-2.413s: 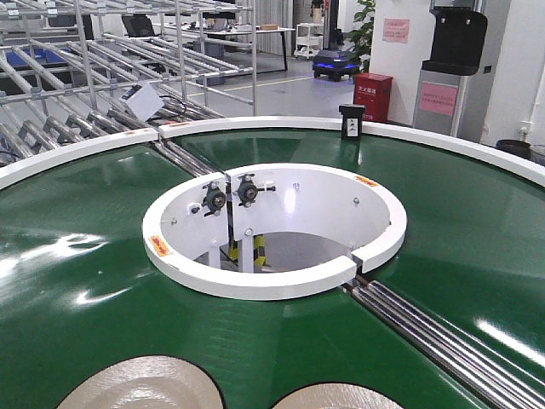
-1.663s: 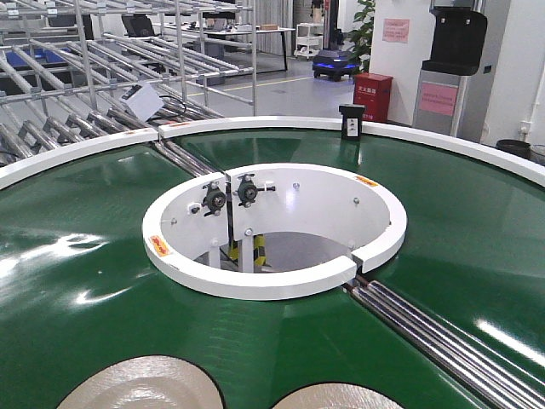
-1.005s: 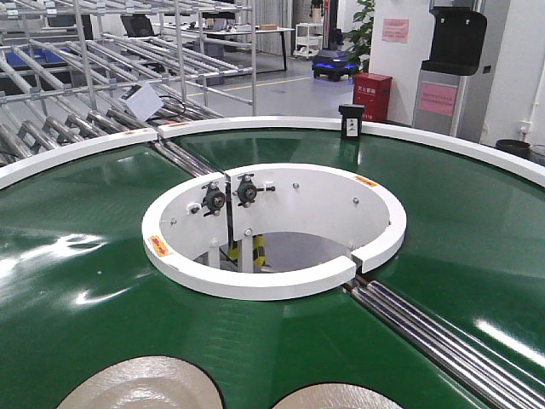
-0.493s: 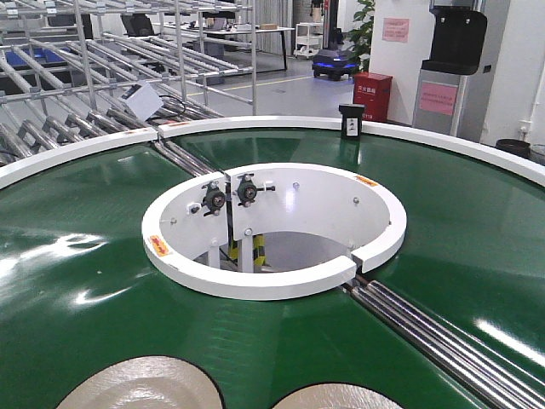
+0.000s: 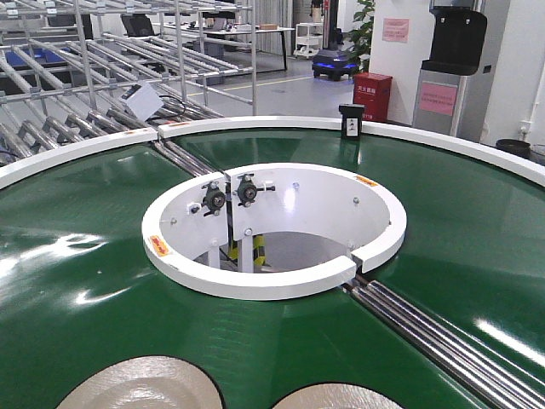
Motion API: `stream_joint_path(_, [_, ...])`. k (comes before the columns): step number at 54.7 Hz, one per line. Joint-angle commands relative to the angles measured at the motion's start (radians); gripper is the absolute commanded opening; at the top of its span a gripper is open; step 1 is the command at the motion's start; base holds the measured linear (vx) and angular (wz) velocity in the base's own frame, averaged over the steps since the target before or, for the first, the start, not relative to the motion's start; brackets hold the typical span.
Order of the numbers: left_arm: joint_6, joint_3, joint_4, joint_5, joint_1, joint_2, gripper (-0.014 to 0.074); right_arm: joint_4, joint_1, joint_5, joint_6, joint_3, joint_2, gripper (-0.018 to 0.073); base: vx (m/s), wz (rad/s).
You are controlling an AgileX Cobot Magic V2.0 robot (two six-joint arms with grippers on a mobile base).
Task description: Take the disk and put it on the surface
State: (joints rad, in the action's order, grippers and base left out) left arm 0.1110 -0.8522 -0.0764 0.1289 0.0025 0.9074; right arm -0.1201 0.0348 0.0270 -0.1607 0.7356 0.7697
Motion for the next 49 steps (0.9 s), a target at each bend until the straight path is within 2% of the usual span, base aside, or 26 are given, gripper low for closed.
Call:
stream_joint_path(1, [-0.008, -0.038, -0.01, -0.089, -0.007, -0.004, 0.0519, -0.009, 0.006, -0.088, 0.005, 0.033, -0.001, 0.0606, 0.0, 0.0])
stream_joint_path(7, [-0.008, -0.038, -0.01, -0.095, -0.007, 0.0, 0.059, -0.009, 0.006, -0.089, 0.005, 0.033, -0.001, 0.0718, 0.0, 0.0])
stream_joint_path(12, [-0.032, -0.038, -0.029, -0.085, -0.008, 0.011, 0.0595, 0.002, 0.006, -0.092, -0.001, 0.033, -0.001, 0.0728, 0.0, 0.0])
stream_joint_path(17, [-0.103, -0.042, -0.117, 0.009, -0.008, 0.02, 0.0577, 0.068, 0.006, -0.057, -0.041, 0.033, -0.001, 0.0716, 0.0, 0.0])
stream_joint_path(22, [-0.066, -0.066, -0.242, 0.178, -0.023, 0.058, 0.0547, 0.155, 0.003, 0.065, -0.07, 0.041, 0.009, 0.0686, 0.0, 0.0])
stream_joint_path(24, [-0.017, -0.077, -0.326, 0.233, -0.041, 0.086, 0.0535, 0.193, -0.008, 0.124, -0.069, 0.048, 0.023, 0.0671, 0.0, 0.0])
stream_joint_path(27, [0.108, -0.086, -0.458, 0.306, -0.066, 0.125, 0.0516, 0.257, -0.044, 0.193, -0.051, 0.059, 0.055, 0.0643, 0.0, 0.0])
stream_joint_path(28, [0.147, -0.088, -0.526, 0.321, -0.075, 0.141, 0.0512, 0.274, -0.063, 0.215, -0.036, 0.063, 0.064, 0.0631, 0.0, 0.0])
stream_joint_path(30, [0.274, -0.092, -0.675, 0.38, -0.091, 0.173, 0.0501, 0.326, -0.099, 0.258, 0.001, 0.069, 0.091, 0.0612, 0.0, 0.0])
stream_joint_path(33, [0.45, -0.092, -0.875, 0.469, -0.105, 0.228, 0.0491, 0.453, -0.172, 0.328, 0.093, 0.082, 0.151, 0.058, 0.0, 0.0])
stream_joint_path(34, [0.513, -0.092, -0.985, 0.509, -0.11, 0.251, 0.0489, 0.486, -0.188, 0.342, 0.119, 0.085, 0.167, 0.0573, 0.0, 0.0])
stream_joint_path(36, [0.627, -0.092, -1.113, 0.596, -0.117, 0.3, 0.0487, 0.592, -0.227, 0.384, 0.208, 0.097, 0.215, 0.0554, 0.0, 0.0])
stream_joint_path(39, [0.735, -0.092, -1.296, 0.704, -0.12, 0.362, 0.0487, 0.746, -0.284, 0.451, 0.348, 0.118, 0.281, 0.0536, 0.0, 0.0])
stream_joint_path(42, [0.781, -0.092, -1.387, 0.773, -0.12, 0.415, 0.0487, 0.927, -0.313, 0.545, 0.497, 0.138, 0.353, 0.0531, 0.0, 0.0])
stream_joint_path(44, [0.785, -0.092, -1.404, 0.782, -0.114, 0.445, 0.0487, 1.04, -0.311, 0.626, 0.57, 0.152, 0.397, 0.0531, 0.0, 0.0])
stream_joint_path(46, [0.783, -0.092, -1.399, 0.765, -0.1, 0.467, 0.0487, 1.118, -0.308, 0.693, 0.644, 0.163, 0.436, 0.0531, 0.0, 0.0])
stream_joint_path(49, [0.761, -0.092, -1.343, 0.725, -0.062, 0.491, 0.0487, 1.209, -0.308, 0.781, 0.709, 0.174, 0.476, 0.0531, 0.0, 0.0])
